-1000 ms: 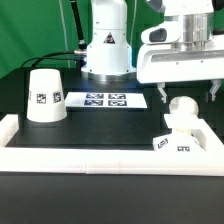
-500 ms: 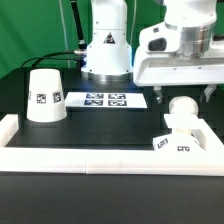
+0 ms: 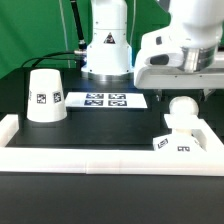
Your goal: Assemble lamp
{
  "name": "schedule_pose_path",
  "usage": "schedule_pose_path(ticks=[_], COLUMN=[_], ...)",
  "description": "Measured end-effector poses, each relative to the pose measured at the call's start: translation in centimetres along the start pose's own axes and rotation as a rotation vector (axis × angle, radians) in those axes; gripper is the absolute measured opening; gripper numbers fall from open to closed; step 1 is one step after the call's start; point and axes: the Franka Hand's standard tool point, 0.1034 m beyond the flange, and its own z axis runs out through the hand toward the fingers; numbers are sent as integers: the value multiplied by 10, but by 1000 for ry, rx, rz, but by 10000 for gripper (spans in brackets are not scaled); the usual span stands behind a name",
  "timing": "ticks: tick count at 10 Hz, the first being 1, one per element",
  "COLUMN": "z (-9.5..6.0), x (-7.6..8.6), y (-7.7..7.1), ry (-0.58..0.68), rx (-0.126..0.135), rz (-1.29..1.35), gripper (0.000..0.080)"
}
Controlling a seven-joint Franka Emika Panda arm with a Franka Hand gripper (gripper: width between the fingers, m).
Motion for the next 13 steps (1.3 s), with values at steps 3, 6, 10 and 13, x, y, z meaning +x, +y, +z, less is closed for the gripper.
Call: schedule_pose_path(ticks=[3, 6, 10, 13], z=[6, 20, 32, 45], x=[6, 8, 12, 12], y=[2, 1, -2, 2], ry=[-158, -279, -257, -251], rx=[-6, -16, -16, -18], rz=[3, 0, -4, 1], gripper=[699, 699, 699, 699])
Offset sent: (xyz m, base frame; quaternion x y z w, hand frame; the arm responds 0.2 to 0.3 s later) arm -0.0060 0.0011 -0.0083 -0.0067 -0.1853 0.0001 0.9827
